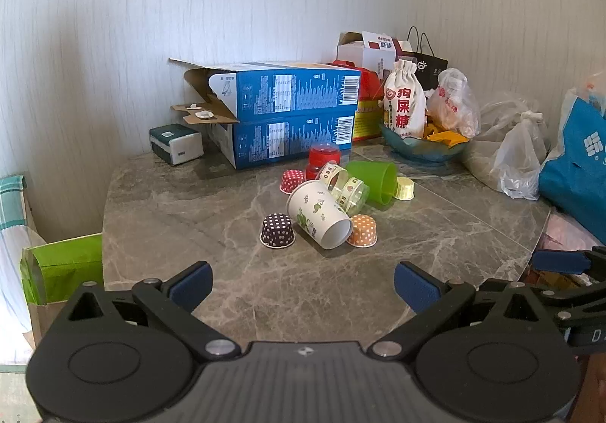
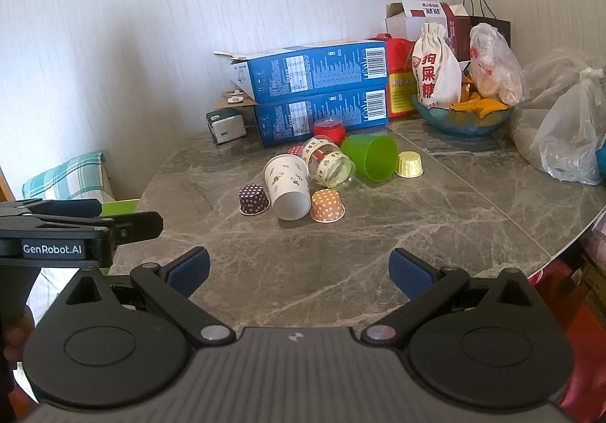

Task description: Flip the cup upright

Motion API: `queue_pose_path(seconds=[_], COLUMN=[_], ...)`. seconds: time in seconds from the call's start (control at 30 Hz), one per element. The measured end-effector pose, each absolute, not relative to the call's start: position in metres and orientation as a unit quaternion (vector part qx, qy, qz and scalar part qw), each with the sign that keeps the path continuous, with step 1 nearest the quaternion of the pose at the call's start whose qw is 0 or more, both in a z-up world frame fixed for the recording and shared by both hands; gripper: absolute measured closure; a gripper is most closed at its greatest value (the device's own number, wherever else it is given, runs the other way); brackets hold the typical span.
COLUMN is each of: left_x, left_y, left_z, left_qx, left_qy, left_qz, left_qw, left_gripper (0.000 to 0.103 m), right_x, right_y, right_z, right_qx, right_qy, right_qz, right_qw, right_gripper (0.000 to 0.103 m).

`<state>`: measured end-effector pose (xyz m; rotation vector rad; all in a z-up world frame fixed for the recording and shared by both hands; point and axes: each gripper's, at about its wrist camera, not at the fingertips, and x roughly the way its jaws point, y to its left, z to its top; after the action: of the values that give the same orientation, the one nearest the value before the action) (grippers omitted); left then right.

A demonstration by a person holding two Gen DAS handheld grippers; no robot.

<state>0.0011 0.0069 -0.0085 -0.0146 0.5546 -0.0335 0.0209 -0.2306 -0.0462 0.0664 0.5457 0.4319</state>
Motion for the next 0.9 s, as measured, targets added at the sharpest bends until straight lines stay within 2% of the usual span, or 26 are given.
queue_pose_path(seconds=[0.9], left_x=[0.0003], left_y=[0.0049], left_z=[-0.0089], left_qx=[-0.007], left_qy=[0.273], left_qz=[-0.018], left_qw=[0.962], left_gripper=[0.000], right_x=[0.0207], right_y=[-0.2293], right_z=[-0.0472], right_qx=[0.030], right_qy=[0.271], right_qz=[0.211], right_qw=[0.939], right_gripper=[0.001])
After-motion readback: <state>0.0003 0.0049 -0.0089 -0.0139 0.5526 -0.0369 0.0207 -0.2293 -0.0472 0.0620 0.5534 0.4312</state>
